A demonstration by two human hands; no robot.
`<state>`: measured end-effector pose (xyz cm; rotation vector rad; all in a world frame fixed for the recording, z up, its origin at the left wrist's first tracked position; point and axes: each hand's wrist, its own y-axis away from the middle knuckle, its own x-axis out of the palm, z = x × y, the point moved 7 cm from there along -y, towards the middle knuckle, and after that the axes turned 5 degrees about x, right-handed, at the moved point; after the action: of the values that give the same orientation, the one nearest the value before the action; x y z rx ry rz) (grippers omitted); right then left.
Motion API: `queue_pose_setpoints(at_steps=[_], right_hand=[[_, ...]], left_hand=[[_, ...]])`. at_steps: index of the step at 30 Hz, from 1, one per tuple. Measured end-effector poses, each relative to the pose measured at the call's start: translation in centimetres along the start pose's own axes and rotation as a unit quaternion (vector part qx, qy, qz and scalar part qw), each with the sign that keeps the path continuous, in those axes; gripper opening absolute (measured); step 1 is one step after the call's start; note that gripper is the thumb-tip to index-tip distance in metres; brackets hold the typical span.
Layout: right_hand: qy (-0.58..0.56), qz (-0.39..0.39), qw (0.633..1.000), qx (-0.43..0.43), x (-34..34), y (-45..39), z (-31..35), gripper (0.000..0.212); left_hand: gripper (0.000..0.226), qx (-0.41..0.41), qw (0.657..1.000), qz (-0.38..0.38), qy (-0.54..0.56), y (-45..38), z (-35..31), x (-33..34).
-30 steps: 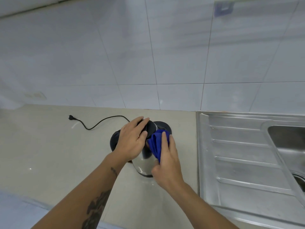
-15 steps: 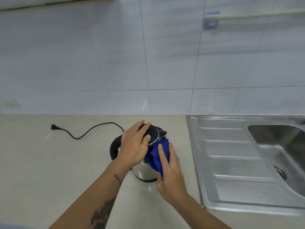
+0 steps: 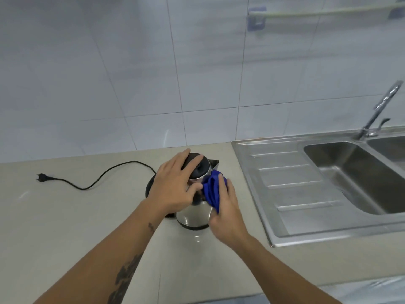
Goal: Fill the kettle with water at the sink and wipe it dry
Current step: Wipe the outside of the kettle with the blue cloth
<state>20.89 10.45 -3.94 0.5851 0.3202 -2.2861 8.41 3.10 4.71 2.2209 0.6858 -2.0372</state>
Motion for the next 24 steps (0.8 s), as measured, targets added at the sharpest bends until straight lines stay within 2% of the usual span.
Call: queue_pose_setpoints(at_steps=[3,6,9,12,16,19,22,24], right_hand=[[-0.018,0.045,0.999,0.013,0.5,0.1,-1.2,0.097],[-0.115,0.055,0.989,0.076,-0.8,-2.5,-2.3,0.072],[-0.125,0.088,0.979,0.135,-2.0,-4.8,-1.8,0.057],[-0.173,0.077,0.973,0.134,-1.8,-5.8,-1.1,0.059],[-0.18,0.021,0.977,0.113,2.0,-3.1,-2.4,0.07],[-0.171,0.07,0.972,0.145,7.1,-0.9,-4.1,0.069],[-0.217,0.053,0.962,0.16,5.8,-1.0,-3.0,0.056],[-0.234,0.044,0.957,0.165,3.4,-2.7,-3.1,0.061]], left_hand=[[0.068,-0.022,0.999,-0.035,-0.035,0.6,-0.7,0.2],[0.065,-0.073,0.994,-0.073,-0.048,0.2,-1.5,-0.6],[0.071,-0.07,0.993,-0.074,-0.058,-0.5,-1.5,-2.1],[0.087,-0.051,0.995,-0.061,-0.059,-1.1,-1.2,-3.2],[0.087,-0.07,0.991,-0.08,-0.078,-0.3,-0.9,-4.0],[0.086,-0.096,0.99,-0.052,-0.088,0.2,0.8,-2.2],[0.086,-0.096,0.992,-0.049,-0.065,0.4,1.1,-1.9],[0.085,-0.086,0.994,-0.042,-0.048,0.2,0.8,-1.7]])
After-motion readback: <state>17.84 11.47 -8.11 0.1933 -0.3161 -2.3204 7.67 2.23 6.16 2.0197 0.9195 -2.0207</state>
